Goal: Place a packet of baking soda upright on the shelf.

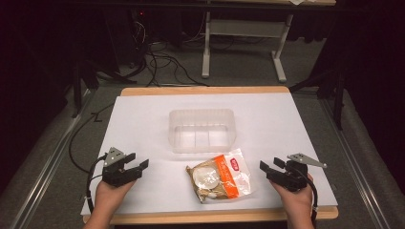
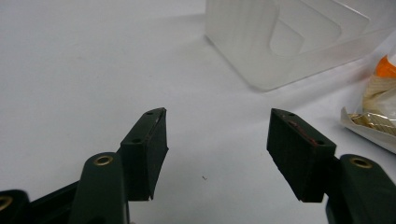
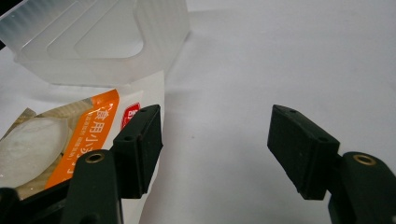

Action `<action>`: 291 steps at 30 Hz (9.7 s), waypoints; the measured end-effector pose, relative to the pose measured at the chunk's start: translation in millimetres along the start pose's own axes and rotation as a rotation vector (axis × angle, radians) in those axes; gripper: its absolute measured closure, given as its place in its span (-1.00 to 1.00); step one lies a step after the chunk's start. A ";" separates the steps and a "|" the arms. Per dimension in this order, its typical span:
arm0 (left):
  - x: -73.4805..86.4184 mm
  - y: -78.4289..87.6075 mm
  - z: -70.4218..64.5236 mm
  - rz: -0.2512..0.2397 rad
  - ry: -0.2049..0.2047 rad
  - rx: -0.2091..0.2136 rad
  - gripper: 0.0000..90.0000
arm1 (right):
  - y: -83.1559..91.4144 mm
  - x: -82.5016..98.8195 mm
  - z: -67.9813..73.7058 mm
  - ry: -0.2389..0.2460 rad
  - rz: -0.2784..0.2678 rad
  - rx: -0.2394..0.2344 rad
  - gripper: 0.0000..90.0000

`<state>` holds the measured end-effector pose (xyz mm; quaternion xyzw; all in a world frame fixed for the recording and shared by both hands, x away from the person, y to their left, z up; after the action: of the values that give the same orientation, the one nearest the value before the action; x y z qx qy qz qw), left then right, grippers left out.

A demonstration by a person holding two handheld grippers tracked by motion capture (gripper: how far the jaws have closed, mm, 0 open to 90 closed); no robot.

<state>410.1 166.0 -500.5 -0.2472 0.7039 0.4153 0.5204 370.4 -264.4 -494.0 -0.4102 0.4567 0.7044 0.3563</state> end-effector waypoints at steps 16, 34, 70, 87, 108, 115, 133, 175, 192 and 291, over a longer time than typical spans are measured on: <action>2.3 -2.4 -11.8 0.017 -0.086 0.026 -0.19 | -10.1 18.9 29.5 0.023 0.110 -0.103 -0.38; 5.8 -4.4 -19.1 0.044 -0.142 0.053 -0.20 | -24.5 52.6 57.9 0.027 0.281 -0.177 -0.31; 9.8 -6.0 -25.5 0.067 -0.185 0.076 -0.22 | -10.8 44.0 92.9 0.087 0.209 -0.315 0.31; 10.4 -5.7 -26.3 0.071 -0.195 0.078 -0.22 | -2.4 38.1 103.0 0.088 0.176 -0.352 0.90; 12.0 -6.4 -27.4 0.081 -0.210 0.080 -0.22 | 23.0 -13.9 79.5 0.080 -0.051 -0.313 1.00; 11.6 -5.6 -27.0 0.080 -0.209 0.081 -0.22 | 32.6 -27.0 61.5 0.062 -0.103 -0.273 1.00; 12.8 -6.6 -27.1 0.086 -0.215 0.078 -0.23 | 28.5 -71.1 24.3 0.172 -0.180 -0.103 1.00; 5.0 -2.3 -28.0 0.036 -0.185 0.101 -0.28 | 32.3 -53.2 24.9 0.185 -0.280 -0.067 0.73; 0.8 -1.9 -32.2 0.015 -0.198 0.119 -0.40 | 21.4 -39.9 18.5 0.154 -0.242 -0.035 1.00; 1.2 1.7 -29.2 0.012 -0.204 0.134 -0.41 | -62.1 -157.5 187.8 0.194 -0.409 -0.259 1.00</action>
<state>392.9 142.4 -497.8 -0.1641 0.6750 0.3935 0.6021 441.9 -88.3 -327.3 -0.6019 0.3021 0.6279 0.3902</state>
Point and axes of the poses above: each handheld gripper's, and its own axes: y roughly backward along the jaws, x roughly out of its underside, z roughly to its left, the point moved 10 cm from there along -y, roughly forward along the jaws, and after that the axes turned 14 degrees about -z, right-handed, at the moved point
